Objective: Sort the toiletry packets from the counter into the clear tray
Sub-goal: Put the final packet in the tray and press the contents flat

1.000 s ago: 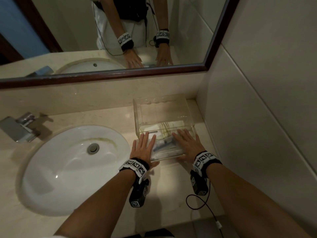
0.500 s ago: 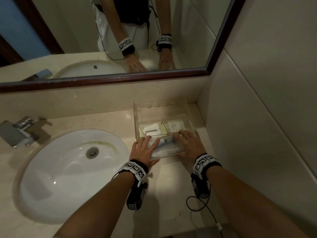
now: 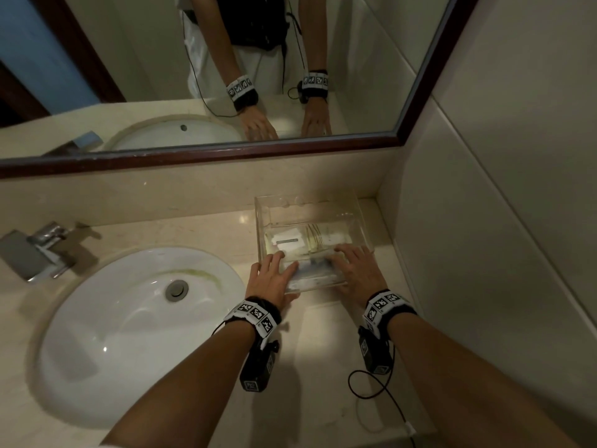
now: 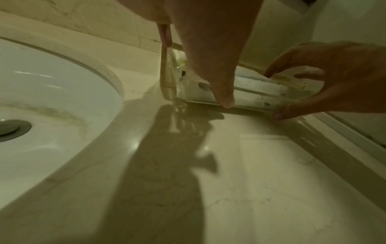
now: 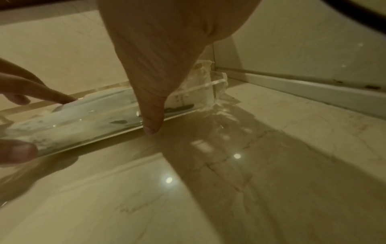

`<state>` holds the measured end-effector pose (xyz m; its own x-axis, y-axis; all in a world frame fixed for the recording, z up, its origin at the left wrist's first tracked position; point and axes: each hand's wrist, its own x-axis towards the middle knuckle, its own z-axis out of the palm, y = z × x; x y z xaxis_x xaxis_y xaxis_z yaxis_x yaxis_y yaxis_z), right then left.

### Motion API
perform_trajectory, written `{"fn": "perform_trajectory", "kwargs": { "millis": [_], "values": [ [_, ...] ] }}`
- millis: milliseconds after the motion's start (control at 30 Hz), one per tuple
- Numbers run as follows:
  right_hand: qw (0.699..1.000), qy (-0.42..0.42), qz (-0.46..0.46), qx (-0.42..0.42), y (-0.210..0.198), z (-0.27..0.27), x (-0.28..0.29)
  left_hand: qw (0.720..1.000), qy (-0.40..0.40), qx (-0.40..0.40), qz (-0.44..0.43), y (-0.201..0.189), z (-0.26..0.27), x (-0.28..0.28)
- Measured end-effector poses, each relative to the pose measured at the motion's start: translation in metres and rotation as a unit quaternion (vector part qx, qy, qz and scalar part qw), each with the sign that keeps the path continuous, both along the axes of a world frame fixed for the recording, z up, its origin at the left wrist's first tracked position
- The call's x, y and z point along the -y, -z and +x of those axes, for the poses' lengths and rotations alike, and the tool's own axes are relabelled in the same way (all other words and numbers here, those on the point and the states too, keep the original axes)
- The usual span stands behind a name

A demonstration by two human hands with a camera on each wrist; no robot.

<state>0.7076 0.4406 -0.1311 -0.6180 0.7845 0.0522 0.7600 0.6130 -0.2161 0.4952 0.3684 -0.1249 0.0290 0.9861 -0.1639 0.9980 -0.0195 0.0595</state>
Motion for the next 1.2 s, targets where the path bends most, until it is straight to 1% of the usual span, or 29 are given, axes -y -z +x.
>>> {"fn": "perform_trajectory", "kwargs": {
  "millis": [200, 333, 500, 667, 800, 867, 1067, 1200],
  "values": [
    [1.000, -0.005, 0.019, 0.000, -0.003, -0.003, -0.007, 1.000, -0.004, 0.019, 0.002, -0.002, 0.001, -0.009],
    [0.999, 0.004, 0.021, 0.038, -0.001, -0.008, -0.015, 1.000, -0.013, 0.020, 0.004, -0.002, -0.001, -0.016],
    [0.998, 0.009, 0.026, 0.056, -0.002, -0.011, -0.025, 1.000, -0.019, 0.017, 0.009, -0.003, -0.001, -0.025],
    [0.997, 0.032, 0.013, 0.065, -0.005, -0.017, -0.035, 0.999, -0.038, 0.013, 0.011, -0.002, -0.003, -0.036],
    [0.993, 0.041, -0.019, 0.109, -0.003, -0.021, -0.047, 0.999, -0.043, 0.013, -0.002, 0.000, -0.006, -0.046],
    [0.992, 0.045, -0.027, 0.115, -0.003, -0.024, -0.052, 0.999, -0.041, 0.013, -0.012, 0.002, -0.007, -0.050],
    [0.989, 0.037, -0.038, 0.139, -0.004, -0.029, -0.064, 0.999, -0.030, -0.005, -0.036, 0.003, -0.009, -0.062],
    [0.985, 0.034, -0.063, 0.158, -0.007, -0.032, -0.066, 0.999, -0.026, -0.012, -0.046, 0.002, -0.009, -0.064]
  ]
}}
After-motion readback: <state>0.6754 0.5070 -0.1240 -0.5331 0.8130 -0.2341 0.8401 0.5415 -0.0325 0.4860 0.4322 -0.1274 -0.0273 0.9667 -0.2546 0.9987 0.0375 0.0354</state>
